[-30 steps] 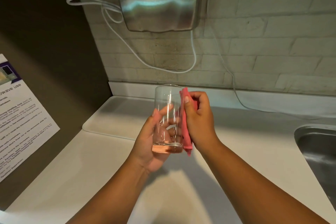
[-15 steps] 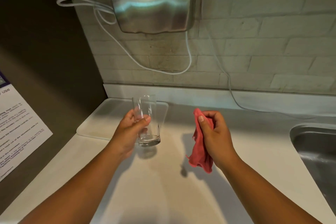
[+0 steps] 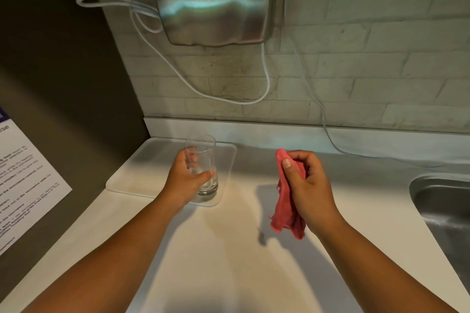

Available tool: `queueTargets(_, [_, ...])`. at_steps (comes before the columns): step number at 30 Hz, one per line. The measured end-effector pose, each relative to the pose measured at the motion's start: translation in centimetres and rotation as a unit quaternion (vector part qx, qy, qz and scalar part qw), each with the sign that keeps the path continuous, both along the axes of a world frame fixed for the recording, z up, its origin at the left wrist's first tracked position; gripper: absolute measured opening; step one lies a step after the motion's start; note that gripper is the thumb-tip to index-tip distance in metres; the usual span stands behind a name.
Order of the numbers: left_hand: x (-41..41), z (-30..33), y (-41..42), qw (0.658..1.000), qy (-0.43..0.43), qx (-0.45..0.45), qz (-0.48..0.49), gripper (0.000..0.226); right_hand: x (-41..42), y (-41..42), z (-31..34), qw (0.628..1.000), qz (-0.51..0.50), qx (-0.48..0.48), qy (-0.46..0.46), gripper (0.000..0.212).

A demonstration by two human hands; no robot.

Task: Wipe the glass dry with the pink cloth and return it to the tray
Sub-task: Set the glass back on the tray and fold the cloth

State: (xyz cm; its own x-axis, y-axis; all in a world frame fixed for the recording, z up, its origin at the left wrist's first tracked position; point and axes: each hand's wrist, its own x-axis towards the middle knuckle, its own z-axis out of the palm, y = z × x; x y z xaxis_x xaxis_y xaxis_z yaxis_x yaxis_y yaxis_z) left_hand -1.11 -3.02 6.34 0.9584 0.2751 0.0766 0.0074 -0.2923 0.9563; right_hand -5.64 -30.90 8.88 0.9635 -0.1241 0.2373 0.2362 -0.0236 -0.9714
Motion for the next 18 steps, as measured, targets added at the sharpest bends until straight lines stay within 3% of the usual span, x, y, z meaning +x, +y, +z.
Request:
queueTargets(8, [0.9,-3.5,0.5,0.999,0.033,-0.013,0.041,0.081,0.1,0.1,-0.6,1.000,0.003,-0.007,-0.001,0.005])
queueTargets(11, [0.7,-4.1,0.4,0.998,0.045,-0.009,0.032,0.096,0.2,-0.1,-0.9,1.000,0.006,-0.013,-0.001,0.007])
queueTargets(13, [-0.3,-3.8,0.1,0.995,0.058,0.006,0.080,0.107,0.3,-0.2,-1.0,1.000,0.000,-0.020,-0.005,0.010])
queueTargets(14, [-1.1,-3.5,-0.2,0.990,0.057,0.012,0.125,0.104,0.4,-0.3,-1.0,1.000,-0.001,-0.023,-0.009,0.011])
queueTargets(16, [-3.5,-2.8,-1.7,0.974,0.008,0.045,0.220,0.076,0.4,-0.5,-1.1,1.000,0.011,-0.020,-0.013,0.013])
queueTargets(18, [-5.8,-1.5,-4.0,0.967,-0.085,0.067,0.230,0.043,0.3,-0.7,-0.9,0.999,0.043,-0.014,-0.008,0.008])
